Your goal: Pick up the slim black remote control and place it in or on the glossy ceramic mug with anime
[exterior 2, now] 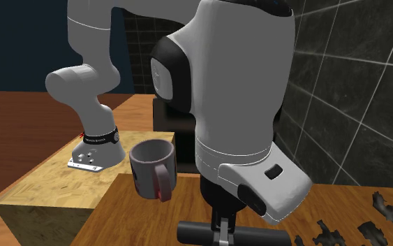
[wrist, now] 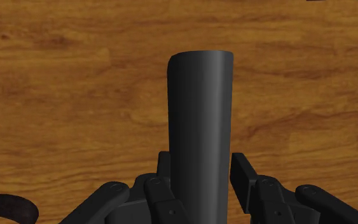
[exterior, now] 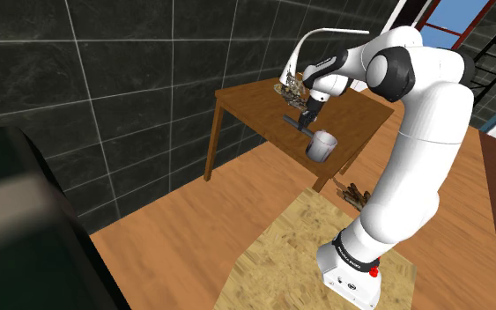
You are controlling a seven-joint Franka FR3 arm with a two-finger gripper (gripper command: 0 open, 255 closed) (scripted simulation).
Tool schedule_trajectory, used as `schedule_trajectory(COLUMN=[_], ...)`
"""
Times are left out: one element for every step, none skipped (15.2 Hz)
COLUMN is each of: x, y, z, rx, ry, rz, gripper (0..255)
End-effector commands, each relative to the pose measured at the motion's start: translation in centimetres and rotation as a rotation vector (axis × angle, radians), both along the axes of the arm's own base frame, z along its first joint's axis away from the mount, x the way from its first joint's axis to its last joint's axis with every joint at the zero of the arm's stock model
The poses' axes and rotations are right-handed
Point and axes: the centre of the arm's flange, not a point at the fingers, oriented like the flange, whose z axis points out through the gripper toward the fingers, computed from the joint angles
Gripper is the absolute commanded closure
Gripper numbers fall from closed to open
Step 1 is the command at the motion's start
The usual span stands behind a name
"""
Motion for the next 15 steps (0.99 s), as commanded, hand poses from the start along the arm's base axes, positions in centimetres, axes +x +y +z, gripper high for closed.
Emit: schedule_trajectory(x=[0.1,0.1,0.1,0.1,0.1,0.1,0.1,0.1,0.1,0.1,0.1,0.1,0.1,0.1,0.1], y=[0.1,0.2,0.1,0.2,0.2,0.2,0.2,0.2,0.2,0.2,0.2,0.2,0.2,0.2,0.2], z=[-0.1,-0.2,-0.2,-0.2,-0.2,-0.3,-0.2,0.4,0.9,1.4,2.0,2.5,3.0,3.5,4.1], rx=[0.003,0.003,0.003,0.003,0.003,0.003,0.003,0.003,0.003,0.003,0.003,0.003,0.003,0.003,0.003], ry=[0.002,0.002,0.002,0.002,0.002,0.002,0.002,0.002,0.002,0.002,0.002,0.002,0.002,0.002,0.002], rz=[0.002,0.002,0.002,0.002,0.002,0.002,0.002,0.002,0.002,0.002,0.002,0.002,0.002,0.002,0.002], gripper=[255,255,255,255,255,255,255,255,255,255,255,255,255,255,255])
